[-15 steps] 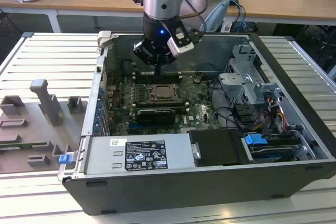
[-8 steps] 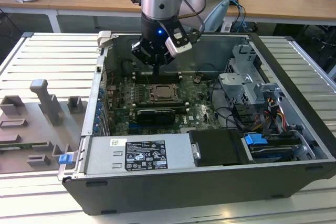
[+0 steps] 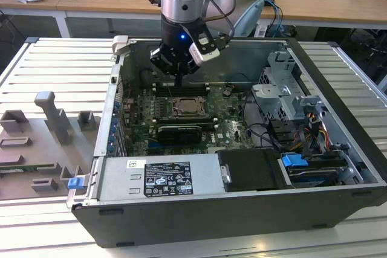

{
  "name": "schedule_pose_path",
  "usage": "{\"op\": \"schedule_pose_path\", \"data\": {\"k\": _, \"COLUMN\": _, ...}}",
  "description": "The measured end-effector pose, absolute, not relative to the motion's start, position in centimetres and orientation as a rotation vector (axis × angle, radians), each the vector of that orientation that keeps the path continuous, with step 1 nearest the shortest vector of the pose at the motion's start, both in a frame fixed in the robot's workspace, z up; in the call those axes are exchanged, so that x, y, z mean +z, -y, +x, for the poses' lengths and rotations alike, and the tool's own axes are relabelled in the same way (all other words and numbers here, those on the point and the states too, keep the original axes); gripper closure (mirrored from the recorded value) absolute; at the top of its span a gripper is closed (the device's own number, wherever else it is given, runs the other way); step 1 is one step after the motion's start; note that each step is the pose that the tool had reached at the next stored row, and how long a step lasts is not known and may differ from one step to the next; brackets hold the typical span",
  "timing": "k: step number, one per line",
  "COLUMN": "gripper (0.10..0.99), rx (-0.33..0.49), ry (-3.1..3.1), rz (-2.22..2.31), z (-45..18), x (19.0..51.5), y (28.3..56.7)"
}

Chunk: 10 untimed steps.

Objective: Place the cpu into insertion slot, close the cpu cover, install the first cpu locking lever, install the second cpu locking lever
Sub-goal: 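Install the first cpu locking lever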

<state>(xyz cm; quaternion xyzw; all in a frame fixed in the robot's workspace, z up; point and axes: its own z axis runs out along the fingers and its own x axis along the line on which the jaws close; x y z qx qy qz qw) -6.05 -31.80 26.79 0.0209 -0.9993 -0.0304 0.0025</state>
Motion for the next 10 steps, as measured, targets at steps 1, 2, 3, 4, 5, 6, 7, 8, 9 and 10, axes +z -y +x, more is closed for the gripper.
{"op": "schedule_pose_path", "data": {"k": 1, "gripper": 0.980, "rx": -0.095, "ry": 3.134, "rz": 0.067, "z": -6.24, "x": 26.80, "y": 31.80}}
{"op": "schedule_pose_path", "data": {"k": 2, "gripper": 0.980, "rx": -0.095, "ry": 3.134, "rz": 0.069, "z": -6.37, "x": 26.79, "y": 31.80}}
{"op": "schedule_pose_path", "data": {"k": 3, "gripper": 0.980, "rx": -0.095, "ry": 3.134, "rz": 0.070, "z": -6.48, "x": 26.79, "y": 31.79}}
{"op": "schedule_pose_path", "data": {"k": 4, "gripper": 0.980, "rx": -0.095, "ry": 3.134, "rz": 0.071, "z": -6.55, "x": 26.79, "y": 31.79}}
{"op": "schedule_pose_path", "data": {"k": 5, "gripper": 0.980, "rx": -0.096, "ry": 3.134, "rz": 0.072, "z": -6.60, "x": 26.80, "y": 31.80}}
{"op": "schedule_pose_path", "data": {"k": 6, "gripper": 0.980, "rx": -0.096, "ry": 3.134, "rz": 0.073, "z": -6.61, "x": 26.80, "y": 31.80}}
{"op": "schedule_pose_path", "data": {"k": 7, "gripper": 0.980, "rx": -0.096, "ry": 3.134, "rz": 0.073, "z": -6.62, "x": 26.79, "y": 31.80}}
{"op": "schedule_pose_path", "data": {"k": 8, "gripper": 0.980, "rx": -0.096, "ry": 3.134, "rz": 0.072, "z": -6.63, "x": 26.80, "y": 31.80}}
{"op": "schedule_pose_path", "data": {"k": 9, "gripper": 0.980, "rx": -0.096, "ry": 3.134, "rz": 0.072, "z": -6.64, "x": 26.80, "y": 31.80}}
{"op": "schedule_pose_path", "data": {"k": 10, "gripper": 0.980, "rx": -0.096, "ry": 3.134, "rz": 0.072, "z": -6.64, "x": 26.80, "y": 31.80}}
